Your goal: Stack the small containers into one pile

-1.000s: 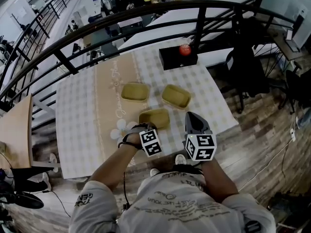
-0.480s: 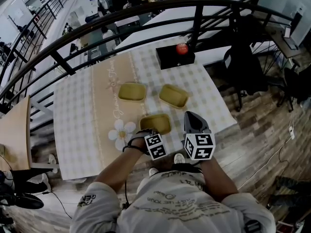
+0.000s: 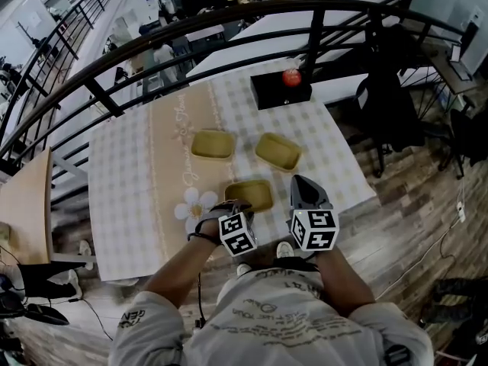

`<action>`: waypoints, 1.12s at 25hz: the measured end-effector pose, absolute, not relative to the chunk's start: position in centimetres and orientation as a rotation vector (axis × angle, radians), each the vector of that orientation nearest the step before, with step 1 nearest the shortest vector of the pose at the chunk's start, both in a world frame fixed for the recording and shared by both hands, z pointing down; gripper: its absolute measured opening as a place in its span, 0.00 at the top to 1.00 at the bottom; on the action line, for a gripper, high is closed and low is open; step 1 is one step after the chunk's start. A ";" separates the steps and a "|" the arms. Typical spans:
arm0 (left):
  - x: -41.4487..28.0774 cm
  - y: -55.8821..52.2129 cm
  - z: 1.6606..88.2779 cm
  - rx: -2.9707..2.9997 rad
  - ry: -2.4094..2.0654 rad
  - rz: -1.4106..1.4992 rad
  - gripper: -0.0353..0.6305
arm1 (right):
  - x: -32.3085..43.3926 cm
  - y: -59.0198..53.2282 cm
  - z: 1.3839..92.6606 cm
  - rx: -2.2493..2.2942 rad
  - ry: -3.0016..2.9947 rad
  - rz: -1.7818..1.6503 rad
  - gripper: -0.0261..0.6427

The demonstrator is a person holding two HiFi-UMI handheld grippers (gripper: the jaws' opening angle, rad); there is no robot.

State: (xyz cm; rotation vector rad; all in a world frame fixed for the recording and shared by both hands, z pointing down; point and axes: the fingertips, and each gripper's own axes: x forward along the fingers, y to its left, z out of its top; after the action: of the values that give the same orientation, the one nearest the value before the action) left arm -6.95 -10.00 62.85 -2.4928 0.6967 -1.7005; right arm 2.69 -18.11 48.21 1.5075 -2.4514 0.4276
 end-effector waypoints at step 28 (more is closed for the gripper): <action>-24.6 -23.3 55.2 -2.525 1.677 -1.080 0.94 | -2.9 -17.8 49.8 1.400 -2.455 0.398 0.97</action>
State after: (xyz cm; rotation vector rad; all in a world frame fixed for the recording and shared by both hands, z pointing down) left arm -24.59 -23.26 55.24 -2.5251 1.6766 -1.0804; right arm -2.85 -17.85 49.80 1.4001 -2.4546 0.3979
